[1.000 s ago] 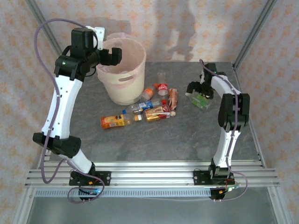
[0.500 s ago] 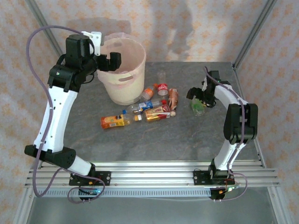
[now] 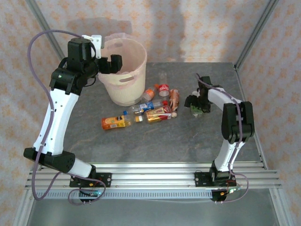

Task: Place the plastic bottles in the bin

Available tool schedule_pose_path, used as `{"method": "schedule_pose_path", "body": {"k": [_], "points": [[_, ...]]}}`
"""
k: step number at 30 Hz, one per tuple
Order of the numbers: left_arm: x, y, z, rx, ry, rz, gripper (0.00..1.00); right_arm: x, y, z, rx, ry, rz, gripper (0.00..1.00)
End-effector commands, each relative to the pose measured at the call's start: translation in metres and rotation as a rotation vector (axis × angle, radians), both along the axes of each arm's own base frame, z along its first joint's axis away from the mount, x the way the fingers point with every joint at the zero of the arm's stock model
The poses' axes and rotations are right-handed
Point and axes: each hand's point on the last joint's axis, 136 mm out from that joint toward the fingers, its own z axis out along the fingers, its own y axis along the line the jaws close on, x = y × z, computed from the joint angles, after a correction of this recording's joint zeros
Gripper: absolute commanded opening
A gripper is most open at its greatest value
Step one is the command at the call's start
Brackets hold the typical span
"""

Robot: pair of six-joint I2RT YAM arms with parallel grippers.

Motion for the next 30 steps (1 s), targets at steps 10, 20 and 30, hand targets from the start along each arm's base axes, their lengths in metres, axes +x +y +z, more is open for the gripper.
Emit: {"method": "schedule_pose_path", "body": {"k": [10,20,30], "points": [[-0.004,-0.002,0.015,-0.049,-0.053,0.018,1.00,0.001,-0.014,-0.018,-0.093,0.025,-0.010,0.70],[-0.004,-0.005,0.017,-0.096,-0.059,0.021,1.00,0.000,-0.008,0.022,-0.079,-0.095,0.003,0.51],[-0.007,-0.029,0.017,-0.188,-0.049,-0.066,1.00,-0.011,0.032,0.133,0.023,-0.422,0.098,0.48]]}}
